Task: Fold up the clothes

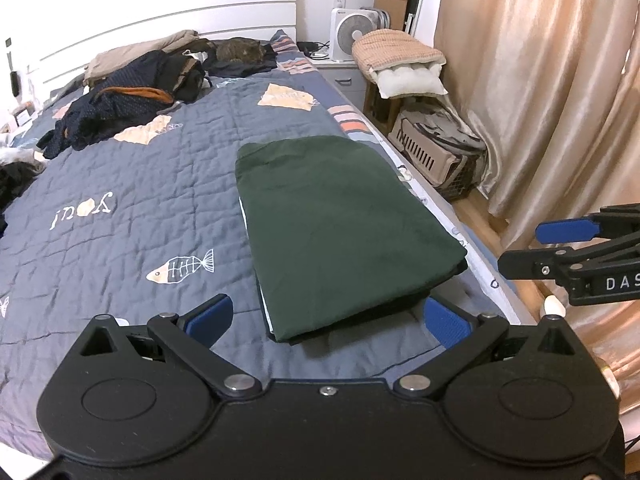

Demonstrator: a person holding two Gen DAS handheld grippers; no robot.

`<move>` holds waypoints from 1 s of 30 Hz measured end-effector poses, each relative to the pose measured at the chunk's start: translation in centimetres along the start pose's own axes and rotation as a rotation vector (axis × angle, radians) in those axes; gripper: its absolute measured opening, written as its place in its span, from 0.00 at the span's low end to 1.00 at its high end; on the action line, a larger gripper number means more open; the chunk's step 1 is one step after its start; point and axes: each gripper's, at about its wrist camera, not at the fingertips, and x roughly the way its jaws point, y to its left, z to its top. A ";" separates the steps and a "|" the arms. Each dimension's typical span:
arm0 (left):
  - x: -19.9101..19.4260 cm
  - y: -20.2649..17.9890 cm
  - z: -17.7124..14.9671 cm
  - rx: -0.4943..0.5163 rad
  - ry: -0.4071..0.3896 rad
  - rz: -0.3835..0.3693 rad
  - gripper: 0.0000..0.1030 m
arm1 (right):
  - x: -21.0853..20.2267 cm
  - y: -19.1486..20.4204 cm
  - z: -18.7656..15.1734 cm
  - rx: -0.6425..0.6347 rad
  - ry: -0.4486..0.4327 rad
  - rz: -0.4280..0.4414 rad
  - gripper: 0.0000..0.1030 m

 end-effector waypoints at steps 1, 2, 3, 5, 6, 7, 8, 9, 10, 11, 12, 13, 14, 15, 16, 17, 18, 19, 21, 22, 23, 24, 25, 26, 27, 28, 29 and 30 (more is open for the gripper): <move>0.0 0.0 0.0 -0.001 -0.001 0.001 1.00 | 0.0 0.0 0.0 0.001 -0.001 0.000 0.67; 0.1 -0.1 0.0 0.000 -0.002 0.003 1.00 | 0.0 -0.1 0.0 0.001 -0.001 -0.001 0.67; 0.1 -0.1 0.0 0.001 -0.002 0.003 1.00 | 0.0 -0.1 0.0 0.001 -0.001 -0.001 0.67; 0.1 -0.2 0.0 0.003 -0.001 0.002 1.00 | 0.1 -0.1 -0.1 0.003 -0.001 -0.002 0.67; 0.1 -0.2 0.0 0.005 -0.001 0.005 1.00 | 0.1 -0.2 -0.1 0.005 0.000 -0.002 0.67; 0.1 -0.2 0.0 0.008 -0.002 0.009 1.00 | 0.1 -0.2 -0.1 0.005 0.000 -0.003 0.67; 0.2 -0.1 0.0 0.011 -0.002 0.013 1.00 | 0.1 -0.2 -0.1 0.006 0.001 -0.004 0.67; 0.2 -0.2 0.0 0.011 0.000 0.013 1.00 | 0.1 -0.3 -0.1 0.007 0.000 -0.002 0.67; 0.2 -0.1 0.0 0.009 0.001 0.013 1.00 | 0.1 -0.3 -0.1 0.007 0.000 0.000 0.67; 0.3 -0.1 0.0 0.008 0.003 0.013 1.00 | 0.1 -0.3 -0.1 0.006 0.000 -0.001 0.67; 0.3 -0.2 0.0 0.008 0.004 0.012 1.00 | 0.1 -0.3 -0.1 0.006 0.000 -0.002 0.67; 0.2 -0.2 0.1 0.009 0.004 0.012 1.00 | 0.1 -0.3 -0.1 0.005 0.001 -0.002 0.67; 0.2 -0.2 0.1 0.010 0.004 0.012 1.00 | 0.2 -0.3 -0.1 0.005 0.002 -0.002 0.67; 0.2 -0.2 0.1 0.011 0.004 0.012 1.00 | 0.2 -0.3 0.0 0.005 0.003 -0.002 0.67; 0.2 -0.1 0.1 0.011 0.003 0.011 1.00 | 0.2 -0.3 0.0 0.005 0.003 -0.002 0.67; 0.1 -0.1 0.1 0.014 0.002 0.011 1.00 | 0.2 -0.3 0.0 0.005 0.003 -0.002 0.67; 0.1 -0.1 0.1 0.015 0.002 0.012 1.00 | 0.2 -0.3 0.0 0.005 0.003 -0.001 0.67; 0.2 -0.1 0.1 0.015 0.002 0.013 1.00 | 0.2 -0.3 0.0 0.004 0.003 -0.001 0.67; 0.2 -0.1 0.1 0.015 0.004 0.012 1.00 | 0.2 -0.3 0.1 0.004 0.003 0.000 0.67; 0.2 -0.2 0.1 0.014 0.005 0.012 1.00 | 0.2 -0.3 0.1 0.003 0.003 0.000 0.67; 0.2 -0.2 0.2 0.013 0.006 0.011 1.00 | 0.2 -0.3 0.1 0.002 0.002 0.000 0.67; 0.2 -0.2 0.2 0.013 0.006 0.009 1.00 | 0.1 -0.3 0.1 0.002 0.002 -0.001 0.67; 0.2 -0.2 0.2 0.013 0.006 0.010 1.00 | 0.1 -0.4 0.1 0.003 0.002 0.000 0.67; 0.3 -0.2 0.3 0.014 0.006 0.011 1.00 | 0.1 -0.4 0.1 0.003 0.003 0.001 0.67; 0.3 -0.2 0.3 0.014 0.006 0.013 1.00 | 0.1 -0.4 0.1 0.004 0.003 0.001 0.67; 0.3 -0.2 0.3 0.015 0.006 0.014 1.00 | 0.1 -0.4 0.1 0.002 0.003 0.001 0.67; 0.3 -0.2 0.3 0.015 0.006 0.015 1.00 | 0.1 -0.4 0.1 0.000 0.003 0.002 0.67; 0.3 -0.3 0.3 0.015 0.005 0.016 1.00 | 0.1 -0.4 0.1 0.000 0.004 0.002 0.67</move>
